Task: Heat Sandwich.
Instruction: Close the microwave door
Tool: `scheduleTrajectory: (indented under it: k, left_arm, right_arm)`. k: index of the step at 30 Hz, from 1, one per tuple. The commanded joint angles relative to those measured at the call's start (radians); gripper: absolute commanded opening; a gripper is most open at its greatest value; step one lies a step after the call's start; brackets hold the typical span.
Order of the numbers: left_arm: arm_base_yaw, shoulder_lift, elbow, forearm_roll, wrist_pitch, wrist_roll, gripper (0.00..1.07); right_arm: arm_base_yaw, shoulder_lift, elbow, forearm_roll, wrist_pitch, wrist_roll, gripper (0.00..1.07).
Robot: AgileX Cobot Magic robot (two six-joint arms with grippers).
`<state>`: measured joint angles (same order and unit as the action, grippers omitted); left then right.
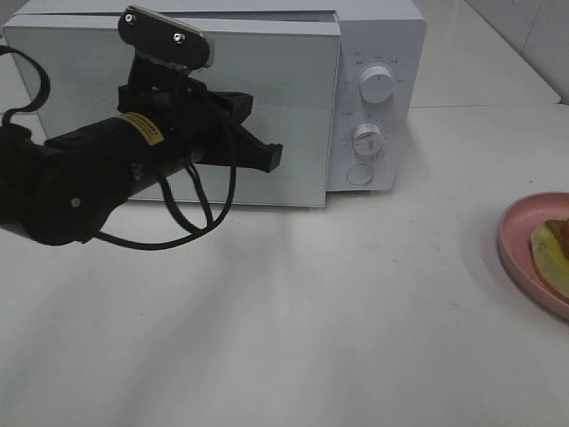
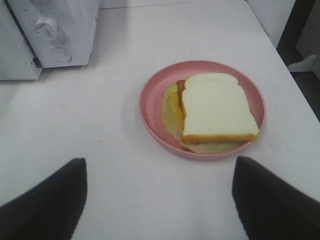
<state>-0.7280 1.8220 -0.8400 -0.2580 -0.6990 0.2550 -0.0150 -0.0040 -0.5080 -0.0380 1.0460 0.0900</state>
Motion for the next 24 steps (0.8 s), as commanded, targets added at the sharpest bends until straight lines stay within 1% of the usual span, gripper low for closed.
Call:
scheduleTrajectory:
  k: [1,3,4,6,9,12,13,16,17,22,24]
  left_arm:
    - [-0.018,0.024,-0.045,-0.056,-0.014,0.029,0.0]
    - [-0.027,0.044,-0.078,-0.092,-0.014,0.045,0.0]
    - [-0.037,0.064,-0.109,-0.119,-0.012,0.062,0.0]
    - [-0.037,0.075,-0.125,-0.121,-0.011,0.065,0.0]
    - [-0.037,0.109,-0.175,-0.121,-0.007,0.067,0.0]
    - [-0.037,0.122,-0.197,-0.128,-0.001,0.067,0.0]
    - [-0.037,0.139,-0.222,-0.13,0.014,0.071,0.0]
    - [-0.037,0.152,-0.247,-0.133,0.016,0.083,0.0]
    - [-0.037,0.163,-0.271,-0.143,0.016,0.085,0.0]
    - [-0.034,0.183,-0.313,-0.182,0.016,0.087,0.0]
    - [-0.033,0.187,-0.321,-0.183,0.016,0.09,0.0]
  right_arm:
    - [-0.007,-0.027,0.001,0.001,-0.01,0.0,0.76]
    - [-0.007,-0.027,0.001,0.001,-0.01,0.0,0.76]
    - [-0.007,-0.027,0.001,0.001,-0.01,0.0,0.76]
    - [-0.007,-0.027,0.001,0.001,-0.01,0.0,0.76]
    - [-0.007,-0.027,0.001,0.001,-0.01,0.0,0.76]
    - [-0.007,-0.027,0.001,0.001,-0.01,0.0,0.76]
    - [-0.007,-0.027,0.001,0.001,-0.01,0.0,0.76]
    - [-0.007,-0.027,0.001,0.001,-0.01,0.0,0.76]
    - [-0.007,-0.027,0.001,0.001,-0.01,0.0,0.76]
    - [-0.007,-0.027,0.001,0.001,-0.01,0.0,0.76]
    - [-0.007,-0.027,0.001,0.001,-0.01,0.0,0.76]
